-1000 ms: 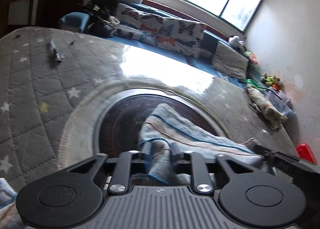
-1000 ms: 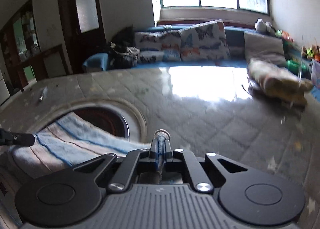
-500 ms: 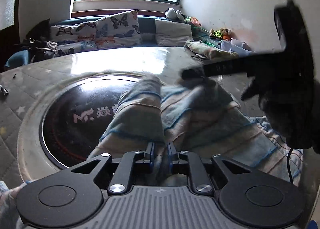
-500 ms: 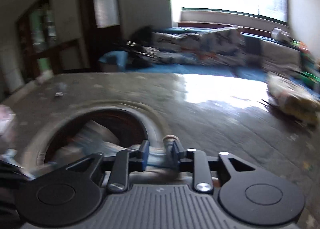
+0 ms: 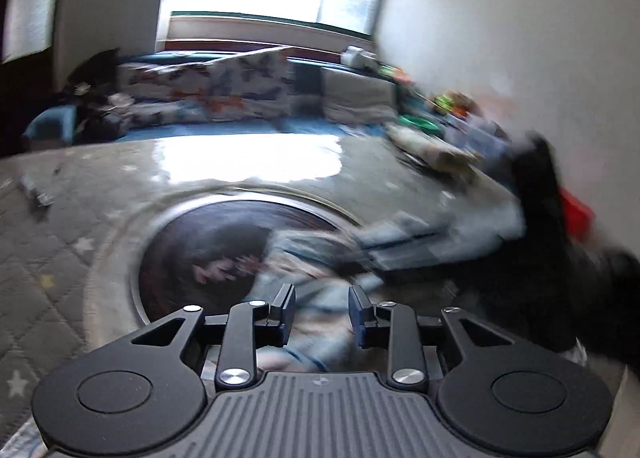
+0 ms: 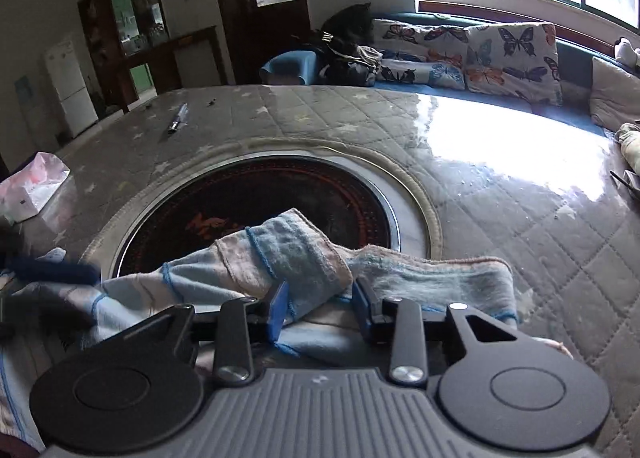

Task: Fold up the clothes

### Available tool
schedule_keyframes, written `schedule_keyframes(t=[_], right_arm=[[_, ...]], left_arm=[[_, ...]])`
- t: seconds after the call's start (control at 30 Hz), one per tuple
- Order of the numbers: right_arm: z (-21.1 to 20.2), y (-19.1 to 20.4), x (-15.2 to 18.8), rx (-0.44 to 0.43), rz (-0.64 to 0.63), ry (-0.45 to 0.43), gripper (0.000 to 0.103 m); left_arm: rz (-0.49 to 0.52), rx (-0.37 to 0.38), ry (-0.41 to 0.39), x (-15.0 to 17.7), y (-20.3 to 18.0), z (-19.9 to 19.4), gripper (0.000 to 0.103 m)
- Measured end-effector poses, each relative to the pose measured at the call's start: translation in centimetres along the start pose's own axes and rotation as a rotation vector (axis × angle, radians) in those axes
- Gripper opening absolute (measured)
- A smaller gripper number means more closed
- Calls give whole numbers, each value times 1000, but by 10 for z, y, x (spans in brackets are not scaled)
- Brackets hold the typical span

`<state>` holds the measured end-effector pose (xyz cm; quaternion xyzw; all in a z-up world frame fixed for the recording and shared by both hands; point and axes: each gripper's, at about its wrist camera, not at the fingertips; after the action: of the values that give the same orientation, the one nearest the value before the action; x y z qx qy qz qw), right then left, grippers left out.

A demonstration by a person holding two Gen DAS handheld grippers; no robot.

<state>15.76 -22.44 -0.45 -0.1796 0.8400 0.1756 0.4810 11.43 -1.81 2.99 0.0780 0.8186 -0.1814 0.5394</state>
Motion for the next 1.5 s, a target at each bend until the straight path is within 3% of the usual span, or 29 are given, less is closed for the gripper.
schedule_keyframes(t=[0.2,0.43,0.47,0.6,0.67,0.8,0.93,1.1,1.2,1.3,1.4,1.5], right_arm=[[-1,5,4,6,-33,-6,35],[-3,1,5,-1,-38,-13,35],[-3,1,5,-2,-37,-15,35],[-5,-1,3,0,-25,-28,35],[-12,-3,-1,11,-16,-52,35],[-30,-15,-12,53,3,-113,36],[-43,-37,-18,135,31,-144,37],[-43,-72,-12,226,107,-115,37],[-42,-85,-6,215,167,-101,36],[-46,-102,-6,213,246,-126,34],[-50,-118,-7,223,310,-150,33],[-31,-117,-4,234,263,-81,30]], left_arm=[[-109,-124,96,-1,24,45,32],[-85,-131,166,11,25,63,30],[-84,-129,168,12,24,64,28],[-67,-114,151,13,22,65,4],[-35,-137,119,10,20,61,4],[47,-250,2,-10,24,49,4],[52,-400,-89,-32,51,41,4],[17,-590,-75,-31,98,42,2],[-19,-633,-29,-24,117,46,2],[1,-634,-21,-21,116,45,3],[19,-558,-29,-25,97,47,4],[15,-452,-29,-27,71,52,5]])
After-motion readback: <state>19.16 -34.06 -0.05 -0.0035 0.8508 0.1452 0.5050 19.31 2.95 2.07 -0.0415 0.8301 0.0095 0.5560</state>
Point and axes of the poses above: each gripper's, at about its wrist camera, not at the fingertips, and z roughly the way its jaws point, y to its left, x to its underside, and after that the axes turned 15 degrees about -y, right-handed
